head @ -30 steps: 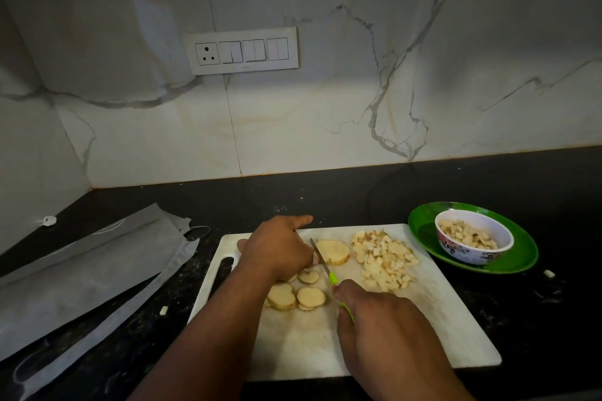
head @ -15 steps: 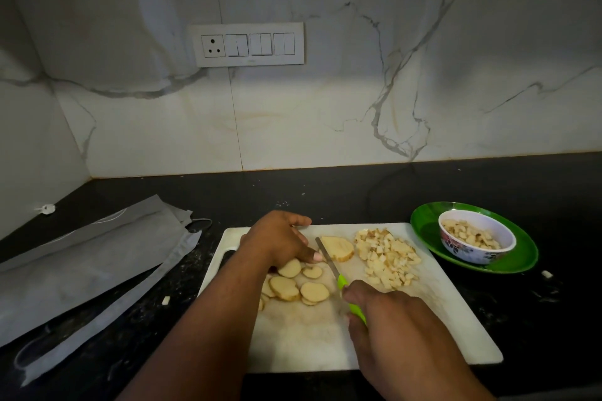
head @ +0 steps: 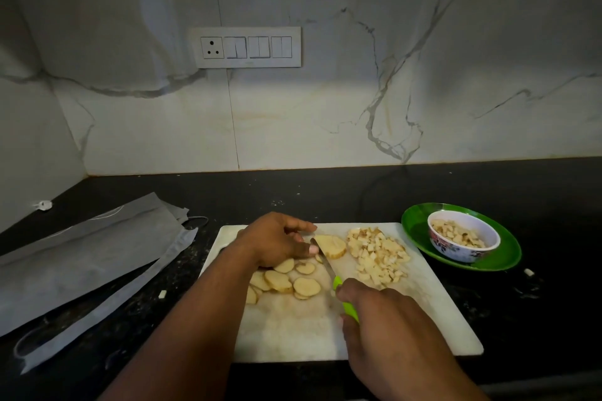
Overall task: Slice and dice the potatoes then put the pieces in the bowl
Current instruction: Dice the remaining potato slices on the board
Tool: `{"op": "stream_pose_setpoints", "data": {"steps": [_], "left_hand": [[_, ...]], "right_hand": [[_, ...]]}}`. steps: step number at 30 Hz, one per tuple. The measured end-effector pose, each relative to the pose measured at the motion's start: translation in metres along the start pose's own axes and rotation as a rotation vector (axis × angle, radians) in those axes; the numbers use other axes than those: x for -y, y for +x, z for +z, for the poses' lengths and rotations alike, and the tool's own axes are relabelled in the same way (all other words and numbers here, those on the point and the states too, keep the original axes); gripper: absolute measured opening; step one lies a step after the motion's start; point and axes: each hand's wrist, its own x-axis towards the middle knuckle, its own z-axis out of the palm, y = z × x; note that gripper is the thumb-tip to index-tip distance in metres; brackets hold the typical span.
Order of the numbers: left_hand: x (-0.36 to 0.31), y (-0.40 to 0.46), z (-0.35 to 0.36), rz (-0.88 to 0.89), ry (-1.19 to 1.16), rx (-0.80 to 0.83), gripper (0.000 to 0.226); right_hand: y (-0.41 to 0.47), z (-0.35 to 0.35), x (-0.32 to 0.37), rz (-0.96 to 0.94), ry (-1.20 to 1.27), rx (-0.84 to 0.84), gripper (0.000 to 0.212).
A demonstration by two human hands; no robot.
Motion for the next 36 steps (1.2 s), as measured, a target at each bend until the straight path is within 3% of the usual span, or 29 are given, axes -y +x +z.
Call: {"op": "stream_pose_setpoints", "data": {"steps": [2,9,19,23,27,36], "left_hand": [[-0.001,0.000,0.003,-0.003,-0.008,-0.056,0.029],[-0.007,0.010,0.013,-0.051,0.017,-0.124,0.082],[-0.010,0.016,0.012,-0.095,0.087,-0.086,0.071],[0.002,0.011,0.015,-0.054,0.066,-0.125,0.074],[0.009,0.013,0.010,-0.022,-0.012,-0.075,0.057],[0.005,0.017,0.008,-0.086,-0.019,-0.055,0.061]], "right_hand": [[0.001,-0.001,-0.001,-0.007,-0.024,0.010,0.036],[0.002,0.008,-0.002,-0.035,-0.174,0.041,0.045],[0.001,0.011,-0.007,-0.058,-0.082,0.008,0.034],[-0.002,0.015,-0.012,-0.020,0.006,-0.077,0.044],[0.000,0.015,-0.012,0.003,0.066,-0.098,0.052],[-0.001,0.016,-0.013,0.011,0.081,-0.084,0.054]]}}
